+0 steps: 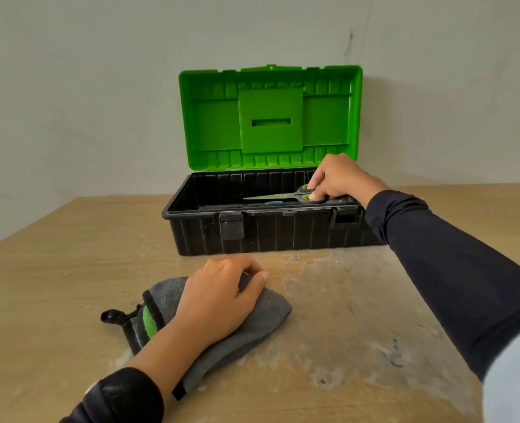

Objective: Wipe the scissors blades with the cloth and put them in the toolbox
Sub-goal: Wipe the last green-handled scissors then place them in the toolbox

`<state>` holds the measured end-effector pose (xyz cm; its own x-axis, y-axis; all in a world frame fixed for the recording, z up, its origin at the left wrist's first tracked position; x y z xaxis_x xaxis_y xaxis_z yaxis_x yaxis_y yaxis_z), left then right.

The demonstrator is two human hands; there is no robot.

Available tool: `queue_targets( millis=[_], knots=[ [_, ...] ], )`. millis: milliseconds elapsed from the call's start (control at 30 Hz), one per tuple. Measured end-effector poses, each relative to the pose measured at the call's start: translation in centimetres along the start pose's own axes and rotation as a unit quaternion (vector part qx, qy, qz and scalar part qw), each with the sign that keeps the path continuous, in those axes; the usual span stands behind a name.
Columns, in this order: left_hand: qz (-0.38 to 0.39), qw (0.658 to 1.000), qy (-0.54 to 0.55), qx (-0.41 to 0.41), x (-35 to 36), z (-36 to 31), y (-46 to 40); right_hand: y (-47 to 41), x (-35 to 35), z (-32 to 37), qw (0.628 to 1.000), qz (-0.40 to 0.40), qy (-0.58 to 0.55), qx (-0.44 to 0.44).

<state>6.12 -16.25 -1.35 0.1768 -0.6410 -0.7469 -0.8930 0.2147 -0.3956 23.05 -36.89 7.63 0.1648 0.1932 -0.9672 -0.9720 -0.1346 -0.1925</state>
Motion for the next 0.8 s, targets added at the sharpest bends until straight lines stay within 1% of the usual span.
queue_targets(
  millis=[133, 233, 567, 700, 800],
  knots=[
    [-0.004, 1.0, 0.011, -0.014, -0.1, -0.1, 0.0, -1.2, 1.0, -0.6, 0.998, 0.05, 0.025, 0.019],
    [-0.008, 1.0, 0.015, -0.023, -0.1, -0.1, -0.2, -1.9, 1.5, -0.7, 0.996, 0.068, 0.044, 0.025],
    [-0.015, 0.999, 0.018, -0.023, -0.1, -0.1, -0.2, -3.1, 2.6, -1.3, 0.994, 0.079, 0.071, 0.017],
    [-0.013, 1.0, 0.017, -0.023, -0.1, -0.1, -0.2, -3.2, 2.8, -1.3, 0.994, 0.084, 0.066, 0.009],
    [-0.013, 1.0, 0.017, -0.021, -0.1, 0.0, -0.3, -2.9, 2.4, -1.3, 0.996, 0.082, 0.041, 0.01]
  ],
)
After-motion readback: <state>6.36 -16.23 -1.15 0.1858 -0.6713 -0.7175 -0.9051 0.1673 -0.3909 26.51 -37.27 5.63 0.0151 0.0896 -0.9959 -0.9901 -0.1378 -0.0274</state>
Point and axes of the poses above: each hand's wrist, its own y-axis away from the middle knuckle, its own x-axis out of the palm, z = x × y, the point moved 1 cm from there along -y, towards the middle knuckle, and after that the axes turned 11 degrees about y, right-handed, at the moved point
